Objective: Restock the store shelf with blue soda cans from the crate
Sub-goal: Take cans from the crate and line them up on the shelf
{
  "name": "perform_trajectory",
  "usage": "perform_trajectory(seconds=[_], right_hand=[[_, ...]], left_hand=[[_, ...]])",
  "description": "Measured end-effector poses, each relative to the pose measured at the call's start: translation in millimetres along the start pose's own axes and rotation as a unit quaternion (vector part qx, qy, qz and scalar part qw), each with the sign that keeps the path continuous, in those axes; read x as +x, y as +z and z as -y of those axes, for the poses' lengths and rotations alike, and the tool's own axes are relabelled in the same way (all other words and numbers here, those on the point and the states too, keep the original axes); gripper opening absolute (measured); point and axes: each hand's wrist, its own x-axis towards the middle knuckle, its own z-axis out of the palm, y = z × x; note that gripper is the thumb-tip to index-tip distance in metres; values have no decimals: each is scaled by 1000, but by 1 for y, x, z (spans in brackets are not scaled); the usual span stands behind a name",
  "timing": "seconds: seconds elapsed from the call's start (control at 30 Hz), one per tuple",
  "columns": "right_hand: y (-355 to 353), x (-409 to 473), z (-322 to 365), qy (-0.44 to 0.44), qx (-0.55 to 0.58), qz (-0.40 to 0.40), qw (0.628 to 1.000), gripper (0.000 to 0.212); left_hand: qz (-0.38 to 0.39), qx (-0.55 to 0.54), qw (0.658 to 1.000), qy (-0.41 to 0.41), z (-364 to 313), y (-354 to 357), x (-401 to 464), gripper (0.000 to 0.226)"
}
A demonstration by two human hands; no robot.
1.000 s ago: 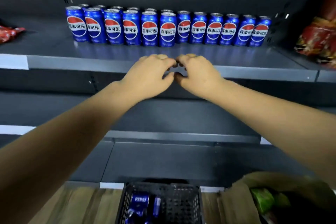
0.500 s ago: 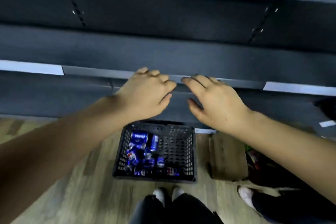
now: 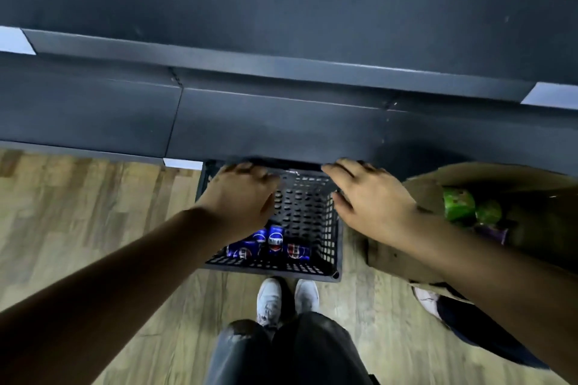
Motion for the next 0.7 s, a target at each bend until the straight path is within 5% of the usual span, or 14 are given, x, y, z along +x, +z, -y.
perform_trajectory(seconds=[0.13, 0.23, 0.3, 0.47, 0.7], right_hand=[[63, 20, -6, 18, 111, 66, 991, 43], [124, 33, -11, 113, 230, 131, 958, 49], [157, 41, -13, 156, 244, 193, 938, 50], [236, 52, -14, 270, 317, 243, 876, 50], [338, 49, -22, 310, 306, 324, 840, 36]], left_hand=[[106, 63, 992, 34, 28, 63, 11, 25], [236, 105, 965, 46, 50, 118, 13, 36], [256, 108, 960, 23, 62, 146, 12, 46], [229, -64, 955, -177, 85, 232, 8, 61], [266, -241, 857, -369, 90, 337, 7, 30]])
